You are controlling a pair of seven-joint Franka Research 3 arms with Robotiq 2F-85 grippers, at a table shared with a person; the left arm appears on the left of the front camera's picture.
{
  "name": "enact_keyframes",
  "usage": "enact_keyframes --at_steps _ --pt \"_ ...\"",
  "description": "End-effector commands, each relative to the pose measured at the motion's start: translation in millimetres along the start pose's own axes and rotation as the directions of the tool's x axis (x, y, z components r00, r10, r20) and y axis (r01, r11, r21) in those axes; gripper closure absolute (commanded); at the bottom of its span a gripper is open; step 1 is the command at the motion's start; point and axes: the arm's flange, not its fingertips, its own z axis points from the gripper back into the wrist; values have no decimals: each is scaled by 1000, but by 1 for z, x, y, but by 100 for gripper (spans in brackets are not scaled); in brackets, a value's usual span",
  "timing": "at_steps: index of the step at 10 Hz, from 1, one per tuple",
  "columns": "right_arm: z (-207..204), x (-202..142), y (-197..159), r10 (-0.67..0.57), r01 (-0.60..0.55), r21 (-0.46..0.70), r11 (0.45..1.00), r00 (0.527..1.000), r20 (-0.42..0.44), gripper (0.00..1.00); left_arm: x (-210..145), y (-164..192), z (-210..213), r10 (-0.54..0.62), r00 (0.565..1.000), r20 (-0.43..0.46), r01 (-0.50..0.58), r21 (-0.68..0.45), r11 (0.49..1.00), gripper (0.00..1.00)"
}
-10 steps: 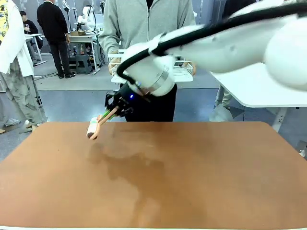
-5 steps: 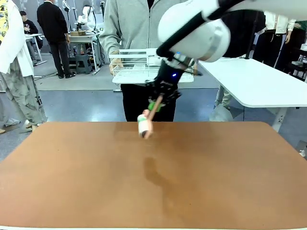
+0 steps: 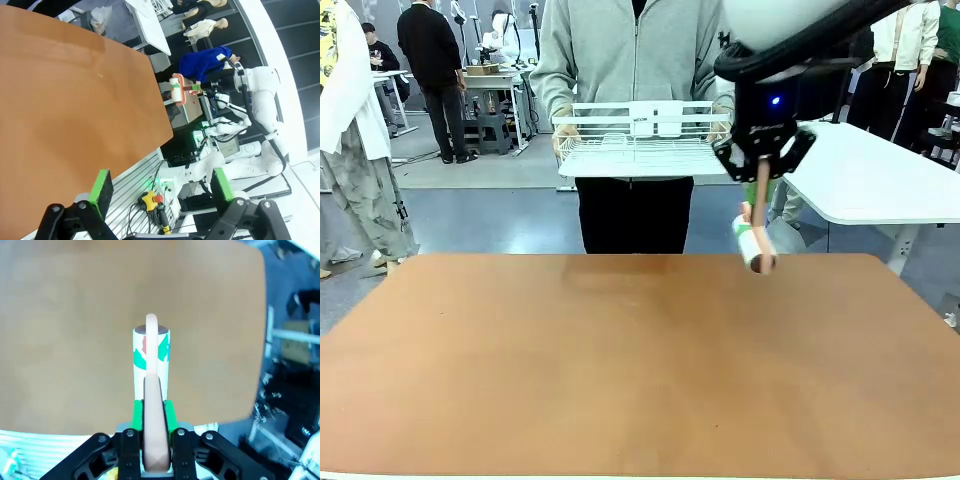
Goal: Clean the table.
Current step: Clean the table with the Lint Roller when the human lifts the Dish drying rack.
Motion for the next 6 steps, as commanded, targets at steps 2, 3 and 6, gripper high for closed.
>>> enact_keyframes --at_steps 2,3,6 --pt "-15 -6 -20 -94 94 3 996 994 -55 79 -1 -2 2 -21 1000 8 21 -20 1000 0" --pt "-18 -13 -36 -113 114 37 993 993 -40 79 -1 -2 2 -21 1000 8 21 -20 1000 0" --pt "-29 -31 -85 -156 156 99 983 988 -11 79 -1 -2 2 -21 1000 8 21 -20 1000 0"
